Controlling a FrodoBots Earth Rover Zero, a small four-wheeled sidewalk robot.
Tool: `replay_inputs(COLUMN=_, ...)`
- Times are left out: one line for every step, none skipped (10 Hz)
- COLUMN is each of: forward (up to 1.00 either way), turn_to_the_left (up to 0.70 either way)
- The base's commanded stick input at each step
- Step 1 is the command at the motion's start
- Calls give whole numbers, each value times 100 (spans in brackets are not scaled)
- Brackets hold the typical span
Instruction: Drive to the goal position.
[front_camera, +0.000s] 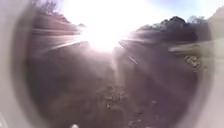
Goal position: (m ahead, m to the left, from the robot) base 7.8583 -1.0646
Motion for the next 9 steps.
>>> replay_inputs(forward=0, turn_to_the_left=0)
replay_inputs(forward=0, turn_to_the_left=0)
replay_inputs(forward=0, turn_to_the_left=0)
replay_inputs(forward=0, turn_to_the_left=0)
replay_inputs(forward=-59, turn_to_the_left=0)
replay_inputs(forward=-83, turn_to_the_left=0)
replay_inputs(forward=-85, turn_to_the_left=0)
replay_inputs(forward=-72, turn_to_the_left=0)
replay_inputs(forward=-14, turn_to_the_left=0)
